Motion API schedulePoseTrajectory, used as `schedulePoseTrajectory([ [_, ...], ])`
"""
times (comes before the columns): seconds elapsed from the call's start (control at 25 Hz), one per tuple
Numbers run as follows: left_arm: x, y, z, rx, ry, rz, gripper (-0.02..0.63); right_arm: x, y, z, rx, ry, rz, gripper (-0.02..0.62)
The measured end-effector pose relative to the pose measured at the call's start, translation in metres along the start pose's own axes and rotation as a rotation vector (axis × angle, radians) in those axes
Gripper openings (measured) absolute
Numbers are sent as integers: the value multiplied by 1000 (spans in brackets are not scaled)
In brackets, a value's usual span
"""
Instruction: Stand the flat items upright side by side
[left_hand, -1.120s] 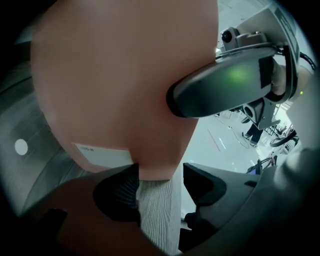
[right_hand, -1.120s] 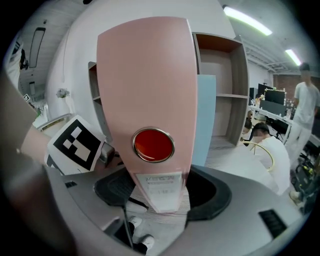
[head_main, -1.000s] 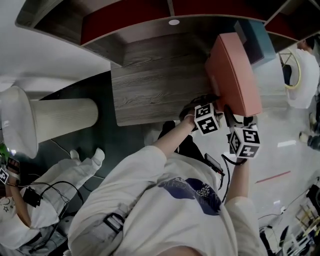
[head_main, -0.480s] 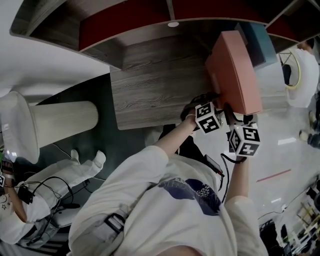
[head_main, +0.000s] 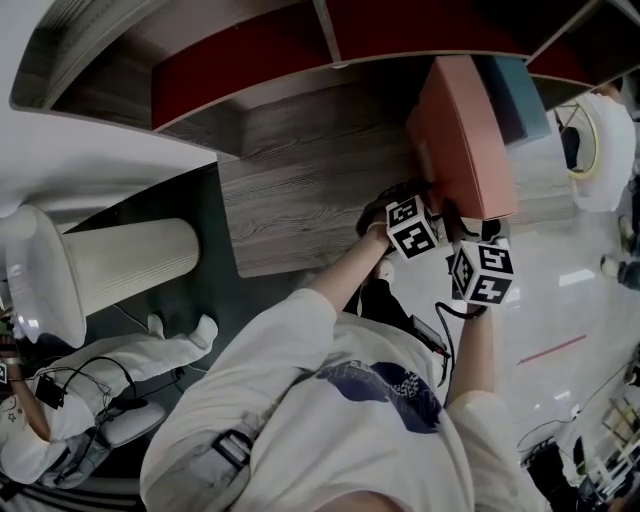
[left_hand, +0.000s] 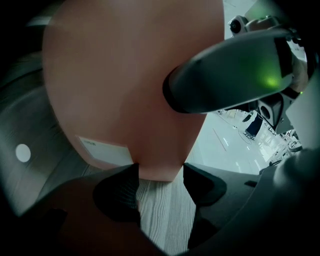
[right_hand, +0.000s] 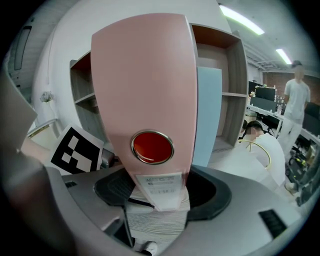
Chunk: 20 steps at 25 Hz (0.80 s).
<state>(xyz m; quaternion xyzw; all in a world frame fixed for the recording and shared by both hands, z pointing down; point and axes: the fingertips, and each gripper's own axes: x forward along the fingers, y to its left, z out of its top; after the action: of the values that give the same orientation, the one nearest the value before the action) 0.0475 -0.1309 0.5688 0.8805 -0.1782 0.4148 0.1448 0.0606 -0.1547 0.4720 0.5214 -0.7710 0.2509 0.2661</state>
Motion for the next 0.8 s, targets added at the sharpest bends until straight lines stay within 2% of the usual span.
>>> schedulePoseTrajectory([
  [0.8, 8, 51, 14, 7, 1, -7, 272, 39, -11, 32, 12, 35, -51, 301],
])
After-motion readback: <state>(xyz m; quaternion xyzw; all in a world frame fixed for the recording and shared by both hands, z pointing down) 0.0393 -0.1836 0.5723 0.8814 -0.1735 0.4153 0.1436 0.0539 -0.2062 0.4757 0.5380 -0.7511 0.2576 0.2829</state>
